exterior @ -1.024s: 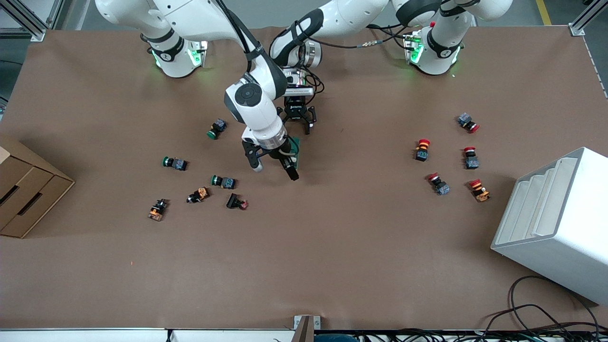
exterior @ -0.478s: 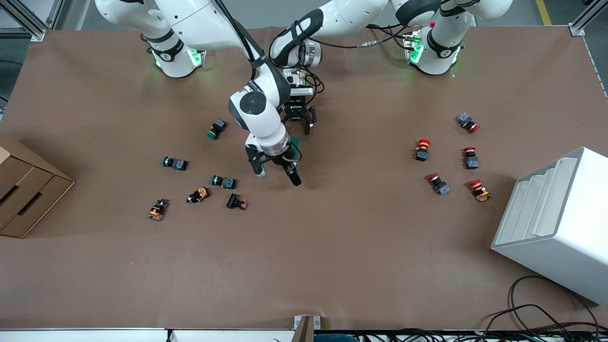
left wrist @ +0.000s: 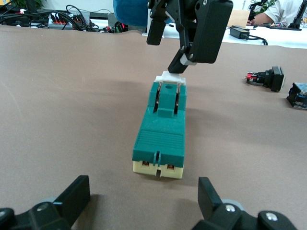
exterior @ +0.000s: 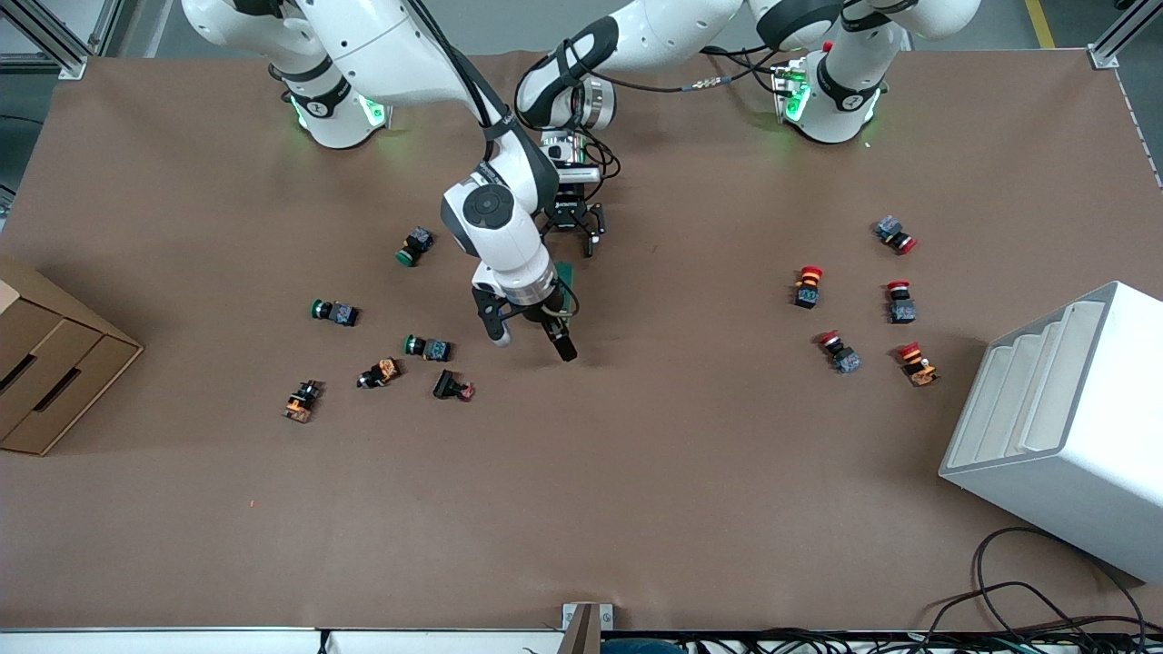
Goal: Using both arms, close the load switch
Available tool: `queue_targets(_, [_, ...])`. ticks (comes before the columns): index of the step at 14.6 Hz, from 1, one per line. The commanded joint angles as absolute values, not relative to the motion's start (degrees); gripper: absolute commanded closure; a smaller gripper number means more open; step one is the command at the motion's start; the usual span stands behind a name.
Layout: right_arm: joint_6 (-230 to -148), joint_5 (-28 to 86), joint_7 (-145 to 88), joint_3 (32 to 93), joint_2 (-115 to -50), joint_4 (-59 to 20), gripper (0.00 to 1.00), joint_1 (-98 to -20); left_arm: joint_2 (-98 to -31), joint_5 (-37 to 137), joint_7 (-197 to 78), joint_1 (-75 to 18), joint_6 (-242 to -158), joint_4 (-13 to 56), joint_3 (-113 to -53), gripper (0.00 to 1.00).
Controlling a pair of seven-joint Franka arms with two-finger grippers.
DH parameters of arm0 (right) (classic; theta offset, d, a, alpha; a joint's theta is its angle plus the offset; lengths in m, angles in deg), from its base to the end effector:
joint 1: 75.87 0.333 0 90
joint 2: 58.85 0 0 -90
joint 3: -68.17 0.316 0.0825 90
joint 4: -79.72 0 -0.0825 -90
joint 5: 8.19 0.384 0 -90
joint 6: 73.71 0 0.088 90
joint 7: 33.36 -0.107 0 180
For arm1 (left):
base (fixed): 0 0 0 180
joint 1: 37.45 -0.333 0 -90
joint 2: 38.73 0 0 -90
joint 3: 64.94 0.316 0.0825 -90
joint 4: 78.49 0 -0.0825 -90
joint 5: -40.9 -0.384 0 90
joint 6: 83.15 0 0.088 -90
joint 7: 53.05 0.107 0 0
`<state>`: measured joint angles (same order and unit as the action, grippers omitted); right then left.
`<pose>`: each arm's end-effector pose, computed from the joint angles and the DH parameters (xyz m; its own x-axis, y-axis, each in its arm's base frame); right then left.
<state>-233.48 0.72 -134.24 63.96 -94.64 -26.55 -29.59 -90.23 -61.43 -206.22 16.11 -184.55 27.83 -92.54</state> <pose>0.4986 0.4462 0.2147 0.4267 -0.8977 -0.1094 -0.8778 -0.3821 -0.2890 0.1772 -0.5668 0.0692 0.4267 0.0853 0.9004 0.0472 -0.9963 0.0721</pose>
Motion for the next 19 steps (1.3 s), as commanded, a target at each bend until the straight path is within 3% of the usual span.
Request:
queue_targets(1, [-227.7, -0.2, -134.0, 62.0, -95.6, -22.2, 0.0, -29.9, -95.2, -60.5, -212.0, 16.6, -187.8, 28.0, -92.4, 0.0])
queue_targets(6, [-209.8, -1.4, -121.2, 56.6, -91.5, -16.4, 0.0, -31.8, -95.2, -60.5, -212.0, 16.8, -187.5, 28.1, -92.4, 0.0])
queue_targets(15, [-180.1, -1.1, -69.8, 56.7, -73.6, -16.5, 0.0, -53.8, -94.5, -60.4, -211.4, 16.5, -187.5, 28.0, -92.4, 0.0])
queue_targets(19, [-172.6, -0.8, -45.7, 56.5, -71.1, -15.6, 0.0, -62.2, -93.2, -59.5, -203.3, 15.0, -187.7, 27.2, -92.8, 0.0])
